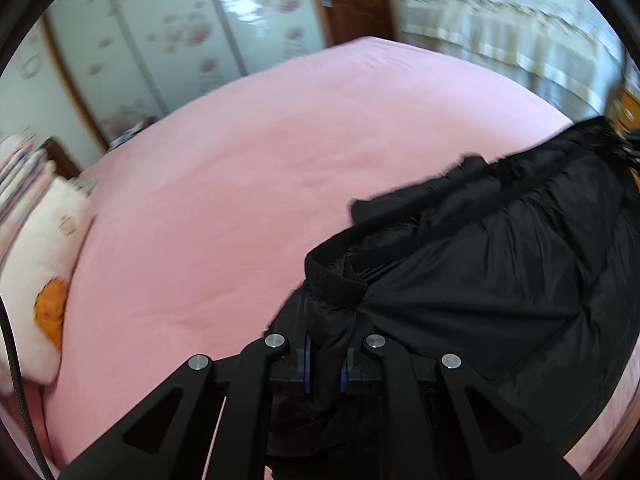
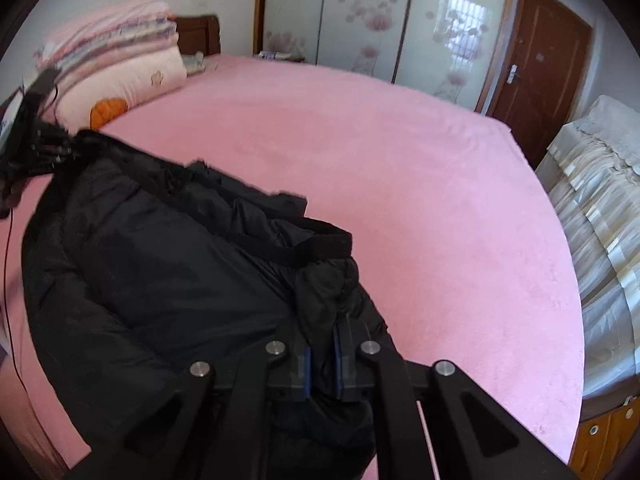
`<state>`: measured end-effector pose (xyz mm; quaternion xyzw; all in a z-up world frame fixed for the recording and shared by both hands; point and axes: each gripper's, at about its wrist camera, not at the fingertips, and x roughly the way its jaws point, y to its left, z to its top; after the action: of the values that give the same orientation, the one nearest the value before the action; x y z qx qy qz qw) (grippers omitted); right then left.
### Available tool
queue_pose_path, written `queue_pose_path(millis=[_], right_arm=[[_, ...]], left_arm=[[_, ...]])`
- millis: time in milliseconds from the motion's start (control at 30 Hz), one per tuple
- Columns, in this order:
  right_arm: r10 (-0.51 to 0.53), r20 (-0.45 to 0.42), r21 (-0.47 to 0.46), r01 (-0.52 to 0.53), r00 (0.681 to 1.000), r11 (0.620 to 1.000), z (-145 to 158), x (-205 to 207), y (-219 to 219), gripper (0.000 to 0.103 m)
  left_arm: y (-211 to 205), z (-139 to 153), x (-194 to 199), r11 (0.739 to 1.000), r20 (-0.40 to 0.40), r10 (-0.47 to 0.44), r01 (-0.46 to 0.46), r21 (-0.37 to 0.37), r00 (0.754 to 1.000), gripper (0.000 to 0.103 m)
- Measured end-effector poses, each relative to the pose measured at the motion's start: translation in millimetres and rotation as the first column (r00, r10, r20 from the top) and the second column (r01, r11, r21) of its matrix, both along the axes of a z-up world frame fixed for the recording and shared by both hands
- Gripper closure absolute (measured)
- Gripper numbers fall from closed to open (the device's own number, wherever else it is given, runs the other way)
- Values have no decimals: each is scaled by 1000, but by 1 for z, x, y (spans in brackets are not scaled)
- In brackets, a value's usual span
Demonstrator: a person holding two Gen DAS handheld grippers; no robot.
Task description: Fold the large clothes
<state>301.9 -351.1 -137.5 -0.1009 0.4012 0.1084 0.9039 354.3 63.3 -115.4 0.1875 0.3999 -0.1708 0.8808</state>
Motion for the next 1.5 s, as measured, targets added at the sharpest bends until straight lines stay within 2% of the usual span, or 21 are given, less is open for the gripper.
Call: queue_pose_path(millis=[67, 167, 233, 300, 433, 567, 667, 967, 1133, 1267, 1333, 1400, 1467, 1500], right_arm=[[-32, 55, 49, 30, 998, 998, 15, -6, -6, 97], [-96, 130, 118, 81, 987, 990, 38, -6, -13, 97], [-142, 170, 115, 123, 975, 986, 46, 2, -12, 97], [-193, 170, 106, 177, 966, 978, 43, 18, -11, 97], [-300, 92, 106, 290, 950, 951, 14, 55, -13, 97], [-390, -24, 68, 391, 920, 918, -40, 87, -17, 97], [-410, -75, 30, 413, 909, 910, -73, 96, -16, 97], [-440, -110, 18, 445, 891, 895, -102, 102, -20, 97], [-453, -122, 16, 458, 883, 889, -113, 105, -19, 97], [-470, -129, 2, 474, 873, 881, -119, 104, -18, 96], [-465, -136, -6, 469, 875, 883, -118, 103, -17, 95], [-467, -139, -23, 468, 874, 883, -115, 102, -15, 85], [-473, -139, -43, 472, 870, 881, -107, 100, -16, 63], [-479, -137, -44, 478, 867, 877, -103, 99, -18, 58]], left_arm=[[2, 11, -1, 998, 33, 60, -59, -16, 998, 96], [3, 30, 9, 984, 69, 161, -156, -82, 984, 96], [0, 32, 26, 970, 72, 229, -221, -103, 971, 96], [-4, 26, 43, 958, 62, 274, -267, -101, 960, 96], [-28, -18, 81, 937, 29, 349, -347, -40, 937, 96], [-42, -61, 102, 925, -16, 380, -380, 12, 925, 96], [-44, -85, 111, 918, -38, 396, -396, 18, 917, 96], [-44, -124, 120, 906, -88, 423, -424, 14, 902, 95], [-38, -133, 123, 898, -106, 437, -439, -2, 893, 93], [-36, -131, 124, 901, -103, 432, -434, 1, 896, 91], [-34, -127, 123, 901, -96, 433, -434, 4, 896, 83], [-34, -122, 119, 900, -88, 434, -435, 18, 896, 74], [-34, -115, 115, 897, -85, 443, -442, 31, 893, 59], [-34, -111, 112, 893, -84, 451, -450, 33, 889, 48]])
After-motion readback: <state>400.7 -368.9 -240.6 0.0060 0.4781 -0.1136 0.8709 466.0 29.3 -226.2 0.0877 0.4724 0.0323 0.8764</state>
